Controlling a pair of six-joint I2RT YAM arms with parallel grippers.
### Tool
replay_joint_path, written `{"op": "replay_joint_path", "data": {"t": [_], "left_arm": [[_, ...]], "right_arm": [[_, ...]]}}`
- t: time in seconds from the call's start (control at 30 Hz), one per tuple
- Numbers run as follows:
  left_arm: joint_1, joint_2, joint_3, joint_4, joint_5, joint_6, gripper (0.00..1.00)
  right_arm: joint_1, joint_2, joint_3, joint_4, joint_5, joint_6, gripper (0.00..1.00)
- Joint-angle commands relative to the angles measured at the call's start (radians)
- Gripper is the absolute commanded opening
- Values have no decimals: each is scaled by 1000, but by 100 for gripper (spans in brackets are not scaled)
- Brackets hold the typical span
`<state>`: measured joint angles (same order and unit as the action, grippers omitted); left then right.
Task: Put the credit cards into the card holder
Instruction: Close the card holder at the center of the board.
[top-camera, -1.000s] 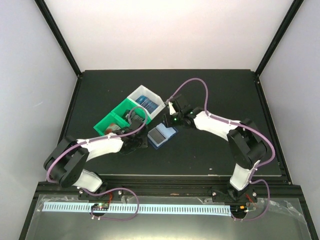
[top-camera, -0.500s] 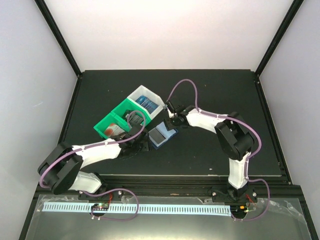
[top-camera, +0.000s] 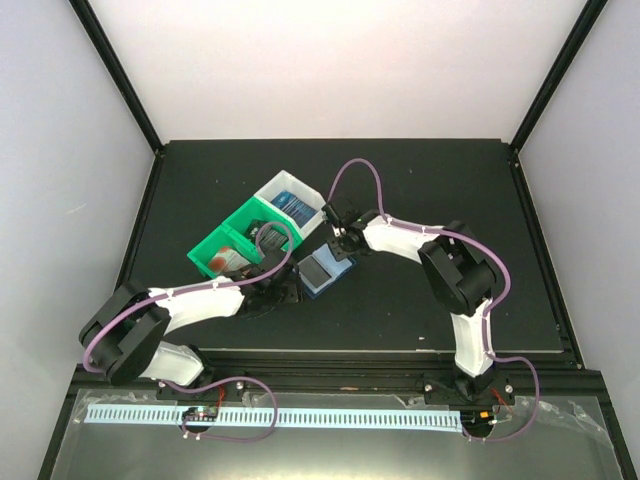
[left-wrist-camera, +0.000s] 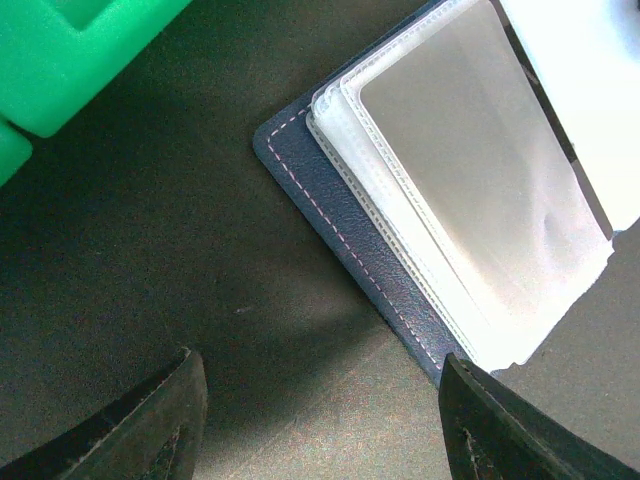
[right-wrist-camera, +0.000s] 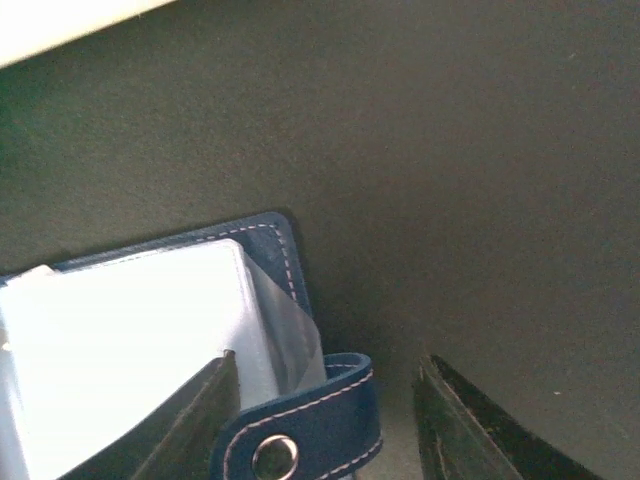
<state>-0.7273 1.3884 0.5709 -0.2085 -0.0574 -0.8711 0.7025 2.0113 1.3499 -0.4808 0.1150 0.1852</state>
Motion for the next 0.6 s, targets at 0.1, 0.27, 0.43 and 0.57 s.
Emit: {"op": "replay_joint_path", "data": {"t": [0.1,0.27,0.43,0.57], "left_arm": [[-3,9,6,8,-5,-6,65],[-3,4,5,2,-13,-8,66],[-2,-14,-2,-11,-38,-13,66],[0,-20,-3,-30,-64,-25,65]], "right_arm": [[5,-6,16,-21,124,60,32],[5,-25,13,-22,108,77,6],[5,-109,-13,-14,-17,72,1],[6,-178,-33,-22,-155,77,1]]}}
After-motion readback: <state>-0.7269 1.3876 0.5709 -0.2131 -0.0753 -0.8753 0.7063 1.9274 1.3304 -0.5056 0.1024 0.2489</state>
